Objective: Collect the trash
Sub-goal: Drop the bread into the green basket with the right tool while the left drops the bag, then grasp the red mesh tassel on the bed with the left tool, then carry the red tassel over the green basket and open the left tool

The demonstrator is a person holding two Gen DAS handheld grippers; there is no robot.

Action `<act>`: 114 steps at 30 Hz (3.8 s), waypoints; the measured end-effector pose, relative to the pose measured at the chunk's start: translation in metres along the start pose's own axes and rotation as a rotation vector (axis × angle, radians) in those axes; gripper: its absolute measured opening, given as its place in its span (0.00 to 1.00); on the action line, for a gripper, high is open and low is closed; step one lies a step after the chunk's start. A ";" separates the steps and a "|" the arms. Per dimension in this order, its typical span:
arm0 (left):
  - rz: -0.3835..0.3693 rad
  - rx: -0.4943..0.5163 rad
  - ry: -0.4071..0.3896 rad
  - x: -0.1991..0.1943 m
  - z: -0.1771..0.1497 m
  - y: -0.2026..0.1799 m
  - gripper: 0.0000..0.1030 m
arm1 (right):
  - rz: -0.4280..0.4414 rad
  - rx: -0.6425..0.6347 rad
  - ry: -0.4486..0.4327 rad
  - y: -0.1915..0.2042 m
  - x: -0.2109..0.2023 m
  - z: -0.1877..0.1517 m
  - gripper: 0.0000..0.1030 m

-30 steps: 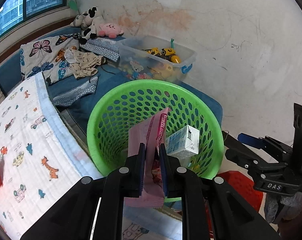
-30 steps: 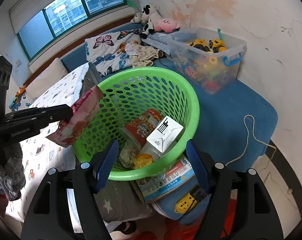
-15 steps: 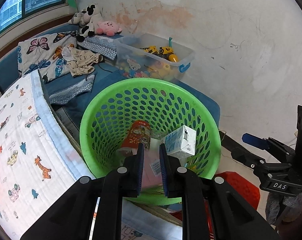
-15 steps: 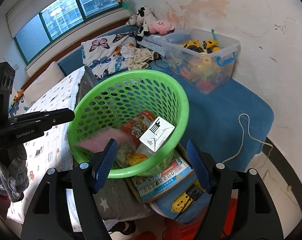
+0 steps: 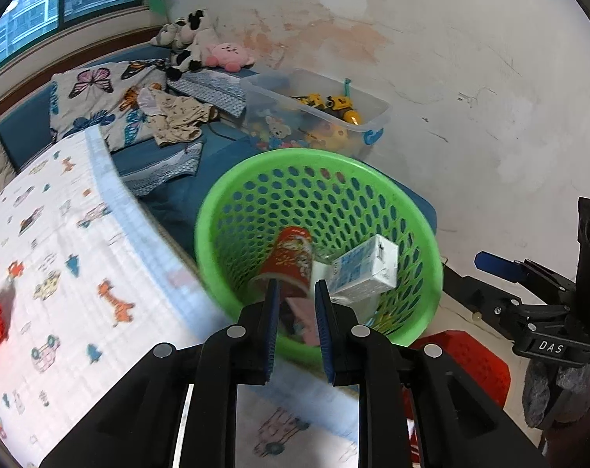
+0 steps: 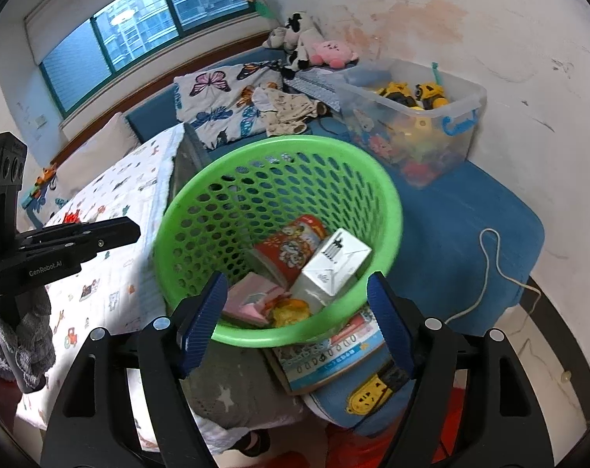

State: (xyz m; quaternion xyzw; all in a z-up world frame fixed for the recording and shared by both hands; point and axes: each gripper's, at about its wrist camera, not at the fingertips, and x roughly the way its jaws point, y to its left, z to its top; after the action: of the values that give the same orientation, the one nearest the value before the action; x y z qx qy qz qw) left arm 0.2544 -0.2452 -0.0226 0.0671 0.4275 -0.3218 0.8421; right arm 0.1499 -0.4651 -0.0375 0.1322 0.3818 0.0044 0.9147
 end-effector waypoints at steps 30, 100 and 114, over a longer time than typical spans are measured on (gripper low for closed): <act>0.394 -0.215 -0.101 -0.090 -0.057 0.170 0.56 | 0.156 -0.207 0.074 0.127 0.044 0.004 0.76; 0.330 -0.227 -0.060 -0.069 -0.055 0.266 0.17 | 0.337 -0.426 0.187 0.290 0.134 0.006 0.58; 0.155 -0.190 -0.106 -0.080 -0.043 0.168 0.16 | 0.259 -0.342 0.115 0.207 0.074 0.000 0.55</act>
State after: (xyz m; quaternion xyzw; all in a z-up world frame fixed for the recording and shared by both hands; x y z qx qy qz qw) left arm 0.2918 -0.0582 -0.0159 0.0030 0.4042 -0.2169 0.8886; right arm 0.2222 -0.2573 -0.0383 0.0226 0.4069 0.1939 0.8924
